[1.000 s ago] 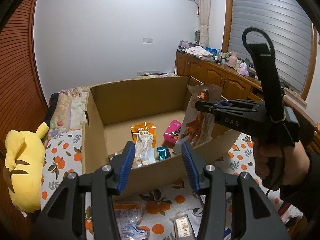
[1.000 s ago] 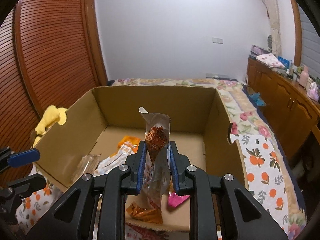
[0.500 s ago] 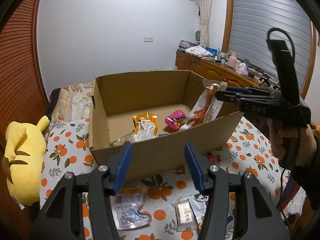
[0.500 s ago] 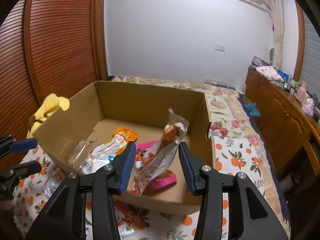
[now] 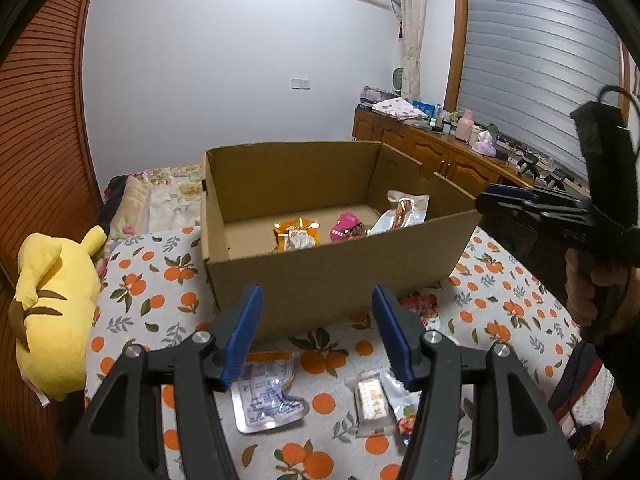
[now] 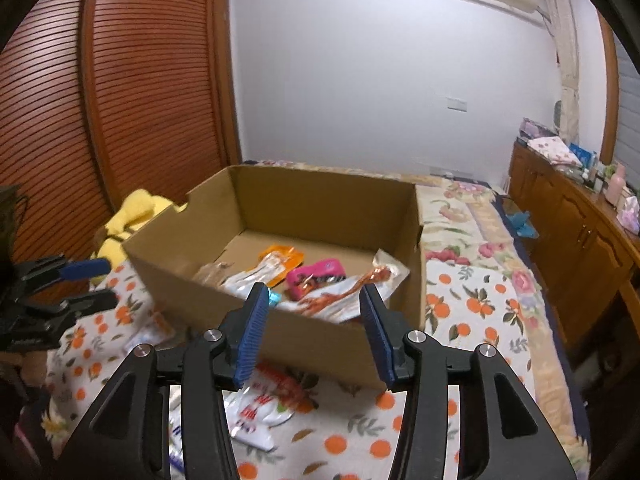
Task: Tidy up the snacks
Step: 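Lower the left tool to the foil sachet while the right tool grasps the white duck-neck packet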
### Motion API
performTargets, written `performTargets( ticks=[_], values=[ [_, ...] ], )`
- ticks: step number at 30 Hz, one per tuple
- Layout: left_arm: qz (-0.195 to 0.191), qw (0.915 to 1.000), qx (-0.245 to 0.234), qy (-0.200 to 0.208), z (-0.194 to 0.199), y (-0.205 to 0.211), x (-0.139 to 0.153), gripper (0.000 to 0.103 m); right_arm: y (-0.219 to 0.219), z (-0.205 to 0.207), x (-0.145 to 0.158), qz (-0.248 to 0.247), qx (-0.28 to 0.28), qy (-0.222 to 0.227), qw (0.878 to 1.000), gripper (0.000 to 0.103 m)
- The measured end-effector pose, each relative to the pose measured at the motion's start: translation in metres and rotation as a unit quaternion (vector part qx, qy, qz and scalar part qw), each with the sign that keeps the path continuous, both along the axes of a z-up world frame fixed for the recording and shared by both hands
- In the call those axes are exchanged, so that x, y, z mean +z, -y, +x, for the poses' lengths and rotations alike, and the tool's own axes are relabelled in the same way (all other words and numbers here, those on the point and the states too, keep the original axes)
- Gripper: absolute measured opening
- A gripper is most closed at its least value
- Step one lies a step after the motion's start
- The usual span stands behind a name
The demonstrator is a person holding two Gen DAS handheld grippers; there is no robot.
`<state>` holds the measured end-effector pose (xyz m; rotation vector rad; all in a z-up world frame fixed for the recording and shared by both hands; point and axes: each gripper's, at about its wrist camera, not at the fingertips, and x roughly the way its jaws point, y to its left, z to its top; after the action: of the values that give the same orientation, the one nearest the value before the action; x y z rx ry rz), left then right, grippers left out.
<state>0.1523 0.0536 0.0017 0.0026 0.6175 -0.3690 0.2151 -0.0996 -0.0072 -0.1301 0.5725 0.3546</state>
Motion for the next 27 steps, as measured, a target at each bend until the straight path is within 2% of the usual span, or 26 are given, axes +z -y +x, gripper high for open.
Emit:
performTargets(
  ticks=[8,17,27],
  values=[
    [0.007,0.9995,0.013,-0.03,-0.003,-0.013,-0.029,0.058,-0.014,-0.018,-0.026,-0.008,0.023,-0.036,0.999,0.056],
    [0.019,0.9954,0.031,-0.088,0.007,-0.019,-0.077,0.058,-0.032,-0.009,-0.073,-0.031,0.029,-0.089,0.995,0.059],
    [-0.003,0.9911,0.048,-0.124,0.023,-0.028,-0.095,0.058,-0.036,0.012,-0.104,-0.023,0.014,-0.128,0.991,0.059]
  ],
)
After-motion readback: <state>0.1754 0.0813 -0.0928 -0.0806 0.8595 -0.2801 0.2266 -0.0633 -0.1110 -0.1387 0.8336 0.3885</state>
